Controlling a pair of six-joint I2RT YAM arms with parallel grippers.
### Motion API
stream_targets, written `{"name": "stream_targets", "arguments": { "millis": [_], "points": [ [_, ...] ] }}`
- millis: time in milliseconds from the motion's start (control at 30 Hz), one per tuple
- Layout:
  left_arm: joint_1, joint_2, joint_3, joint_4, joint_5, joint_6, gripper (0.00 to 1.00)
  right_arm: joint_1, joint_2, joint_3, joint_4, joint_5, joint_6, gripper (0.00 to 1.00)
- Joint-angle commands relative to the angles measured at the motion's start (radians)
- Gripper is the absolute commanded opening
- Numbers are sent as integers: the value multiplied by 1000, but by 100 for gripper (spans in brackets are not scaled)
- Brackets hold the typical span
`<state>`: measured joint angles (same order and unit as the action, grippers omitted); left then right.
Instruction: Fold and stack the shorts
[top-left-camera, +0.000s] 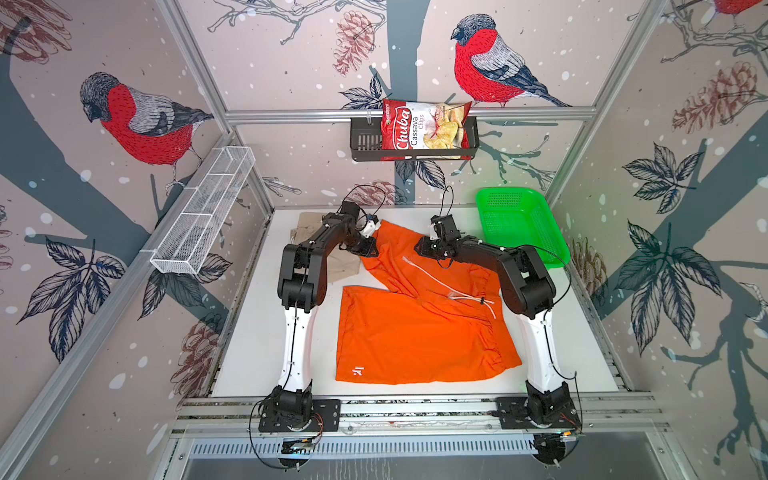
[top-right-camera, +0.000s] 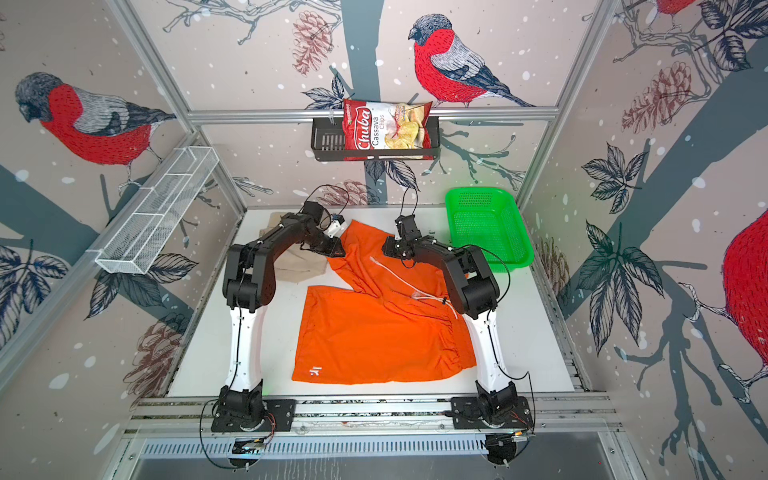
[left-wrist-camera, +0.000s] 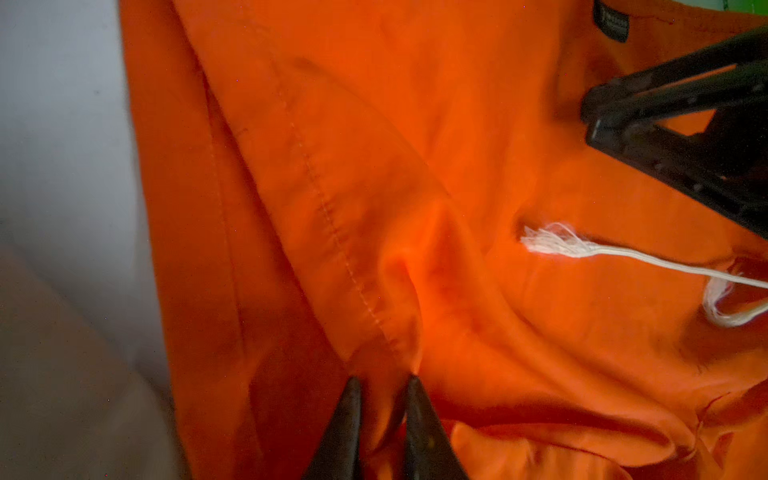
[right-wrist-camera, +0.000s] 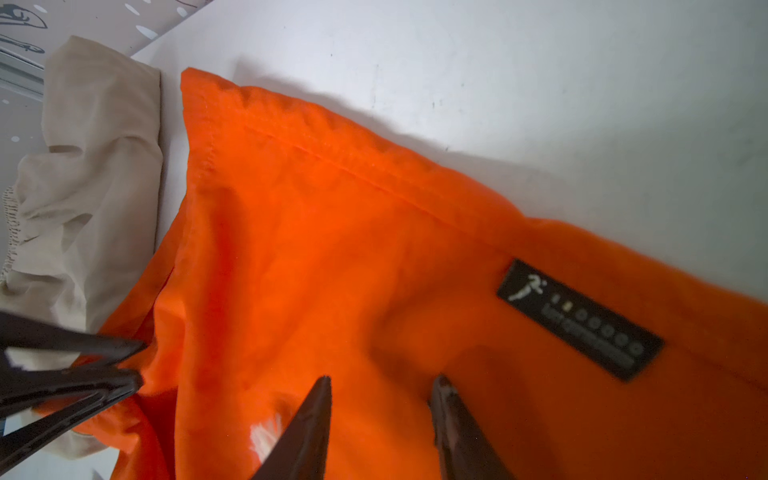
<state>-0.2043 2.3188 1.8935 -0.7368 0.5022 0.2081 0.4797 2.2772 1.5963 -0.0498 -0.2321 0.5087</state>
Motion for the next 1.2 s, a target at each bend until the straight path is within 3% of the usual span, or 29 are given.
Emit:
{"name": "stream_targets", "arguments": {
  "millis": [0, 100, 367, 567, 600, 667, 767, 933, 1167],
  "points": [
    [0, -39, -22, -14, 13, 13, 7, -2, 24, 8, -77, 49, 27, 43],
    [1, -83, -54, -5, -13, 15, 0, -4, 31, 13, -83, 59, 29, 42],
    [59, -226, -185, 52, -55, -3, 0, -13, 39, -2, -102, 89, 44, 42],
    [88, -303, -324, 96, -74, -8, 0, -4, 35, -15, -54, 38, 39, 42],
    [88, -312, -344, 102, -82, -13, 8, 4, 34, -8, -49, 36, 35, 43],
    [87, -329, -373, 114, -101, -28, 32, 14, 33, 7, -49, 28, 18, 45],
    [88, -363, -401, 120, -144, -51, 41, 31, 22, 22, -45, 18, -4, 49],
    [86, -468, -426, 136, -173, -106, 48, 42, -43, 18, -41, 26, -20, 51],
    [-29, -581, -509, 209, -82, -134, 42, 42, -195, -83, -22, 69, -21, 51]
  ]
}}
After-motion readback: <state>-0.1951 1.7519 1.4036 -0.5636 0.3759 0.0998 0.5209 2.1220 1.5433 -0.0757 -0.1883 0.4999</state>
